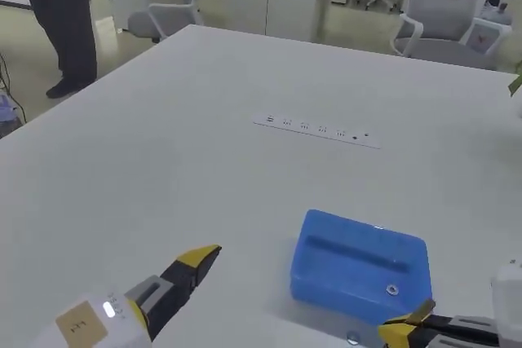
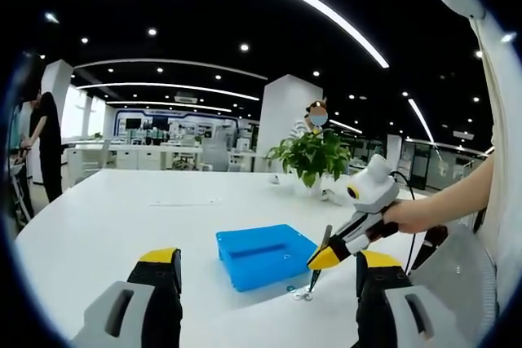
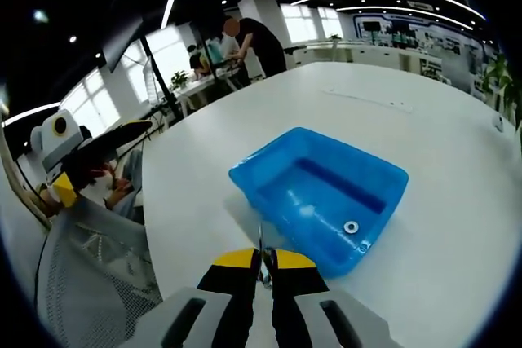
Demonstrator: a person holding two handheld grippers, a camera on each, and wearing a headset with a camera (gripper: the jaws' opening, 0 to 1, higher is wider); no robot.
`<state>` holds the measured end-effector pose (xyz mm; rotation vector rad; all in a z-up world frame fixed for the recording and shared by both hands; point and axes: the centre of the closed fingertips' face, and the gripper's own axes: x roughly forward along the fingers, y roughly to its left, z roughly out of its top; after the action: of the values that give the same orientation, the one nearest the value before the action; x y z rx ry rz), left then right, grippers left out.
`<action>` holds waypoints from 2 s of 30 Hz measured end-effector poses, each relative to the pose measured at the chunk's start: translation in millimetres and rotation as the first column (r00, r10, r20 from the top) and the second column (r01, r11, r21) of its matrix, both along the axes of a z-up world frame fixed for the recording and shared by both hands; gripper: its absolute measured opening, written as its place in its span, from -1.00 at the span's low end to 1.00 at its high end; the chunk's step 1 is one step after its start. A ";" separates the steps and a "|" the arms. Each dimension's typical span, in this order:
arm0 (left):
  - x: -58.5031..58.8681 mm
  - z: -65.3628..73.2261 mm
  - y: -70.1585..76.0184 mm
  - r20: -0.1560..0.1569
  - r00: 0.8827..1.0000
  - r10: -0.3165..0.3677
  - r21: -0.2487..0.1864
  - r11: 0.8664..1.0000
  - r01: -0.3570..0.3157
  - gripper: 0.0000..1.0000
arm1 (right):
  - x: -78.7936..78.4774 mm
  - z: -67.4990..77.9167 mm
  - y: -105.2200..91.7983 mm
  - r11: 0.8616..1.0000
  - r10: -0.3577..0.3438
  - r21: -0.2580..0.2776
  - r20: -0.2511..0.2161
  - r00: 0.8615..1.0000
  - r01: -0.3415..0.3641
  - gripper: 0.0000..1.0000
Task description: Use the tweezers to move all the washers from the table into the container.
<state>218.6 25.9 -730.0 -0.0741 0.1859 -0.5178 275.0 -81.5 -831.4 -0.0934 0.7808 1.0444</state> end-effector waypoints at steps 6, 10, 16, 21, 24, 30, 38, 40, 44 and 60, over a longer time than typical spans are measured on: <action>-0.7 -0.8 -1.2 -0.002 1.000 -0.006 0.006 1.000 0.006 0.80 | -12.2 0.5 7.8 0.991 0.115 -0.072 0.078 0.990 -0.109 -0.95; -1.3 -1.0 -1.4 -0.003 1.000 -0.006 0.009 1.000 0.006 0.80 | -19.1 -0.2 13.4 0.969 0.218 -0.152 0.145 0.965 -0.196 -0.94; -2.6 -1.8 -2.3 -0.006 1.000 -0.008 0.018 1.000 0.008 0.78 | -17.9 -1.1 17.2 0.980 0.180 -0.114 0.145 0.973 -0.164 -0.94; -2.7 0.4 -2.1 0.000 1.000 -0.006 0.006 1.000 0.006 0.79 | -10.7 0.9 8.4 0.994 0.093 -0.069 0.137 0.986 -0.084 -0.95; -3.1 -0.4 -3.0 -0.003 1.000 -0.010 0.010 1.000 0.010 0.79 | -8.6 4.7 1.8 0.998 0.058 -0.047 0.126 0.990 -0.053 -0.95; -3.3 0.9 -2.7 0.001 1.000 -0.011 0.003 1.000 0.011 0.79 | -2.4 29.4 -5.8 1.000 0.008 0.019 0.121 0.993 -0.010 -0.95; -3.3 1.1 -2.5 0.001 1.000 -0.011 -0.002 1.000 0.011 0.79 | 10.1 64.6 -3.7 0.996 -0.023 0.093 0.145 0.989 0.010 -0.95; -2.9 1.1 -1.7 0.002 1.000 -0.009 -0.001 1.000 0.009 0.79 | 14.7 71.1 -2.4 0.994 -0.027 0.107 0.155 0.988 0.010 -0.95; -2.6 1.0 -1.5 0.002 1.000 -0.008 0.001 1.000 0.008 0.79 | 22.3 79.8 1.2 0.992 -0.038 0.129 0.163 0.986 0.017 -0.95; -1.8 1.1 -0.6 0.004 1.000 -0.003 -0.002 1.000 0.003 0.78 | 44.7 78.4 4.8 0.990 -0.068 0.134 0.151 0.986 0.048 -0.95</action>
<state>216.8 25.2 -728.9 -0.0749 0.1820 -0.5212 319.6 -76.7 -753.0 -0.0401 0.5701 1.0173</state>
